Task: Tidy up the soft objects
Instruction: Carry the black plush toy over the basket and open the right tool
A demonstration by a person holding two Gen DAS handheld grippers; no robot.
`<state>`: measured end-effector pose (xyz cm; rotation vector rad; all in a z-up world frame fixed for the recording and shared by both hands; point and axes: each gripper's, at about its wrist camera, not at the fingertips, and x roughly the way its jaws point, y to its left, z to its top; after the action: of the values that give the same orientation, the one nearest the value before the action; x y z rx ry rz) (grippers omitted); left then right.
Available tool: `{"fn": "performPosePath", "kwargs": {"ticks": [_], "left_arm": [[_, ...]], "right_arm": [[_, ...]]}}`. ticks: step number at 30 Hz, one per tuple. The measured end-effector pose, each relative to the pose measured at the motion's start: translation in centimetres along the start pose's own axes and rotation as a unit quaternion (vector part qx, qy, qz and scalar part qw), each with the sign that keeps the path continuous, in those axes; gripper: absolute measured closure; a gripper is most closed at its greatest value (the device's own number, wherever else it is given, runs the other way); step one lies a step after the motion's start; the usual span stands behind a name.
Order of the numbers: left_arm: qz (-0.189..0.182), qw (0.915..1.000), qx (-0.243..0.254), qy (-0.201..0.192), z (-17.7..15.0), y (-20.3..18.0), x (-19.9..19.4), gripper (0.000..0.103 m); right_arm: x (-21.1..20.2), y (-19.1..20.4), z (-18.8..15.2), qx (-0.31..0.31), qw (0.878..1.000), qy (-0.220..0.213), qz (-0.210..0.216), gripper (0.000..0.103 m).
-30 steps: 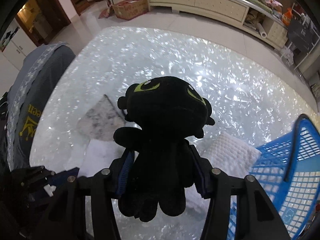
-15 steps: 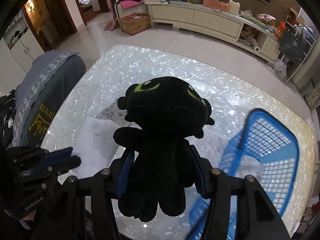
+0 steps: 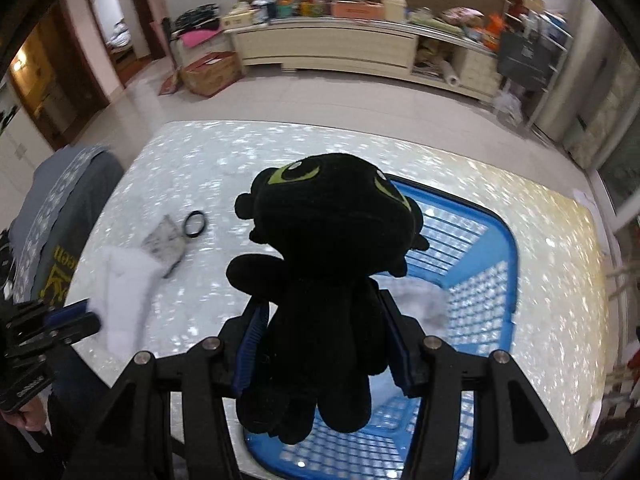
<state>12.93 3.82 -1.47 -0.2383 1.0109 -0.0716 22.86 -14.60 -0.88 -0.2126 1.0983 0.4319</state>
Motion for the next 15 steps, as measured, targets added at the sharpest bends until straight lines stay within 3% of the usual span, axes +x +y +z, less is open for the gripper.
{"fn": "performPosePath", "kwargs": {"ticks": [6, 15], "left_arm": [[0.003, 1.0, 0.004, 0.004, -0.1, 0.0, 0.3, 0.091], [0.009, 0.9998, -0.004, 0.018, -0.3, 0.9, 1.4, 0.091]], "right_arm": [[1.6, -2.4, 0.2, 0.031, 0.999, 0.006, -0.04, 0.051], [6.7, -5.0, 0.1, 0.056, 0.996, 0.051, -0.055, 0.051]]}}
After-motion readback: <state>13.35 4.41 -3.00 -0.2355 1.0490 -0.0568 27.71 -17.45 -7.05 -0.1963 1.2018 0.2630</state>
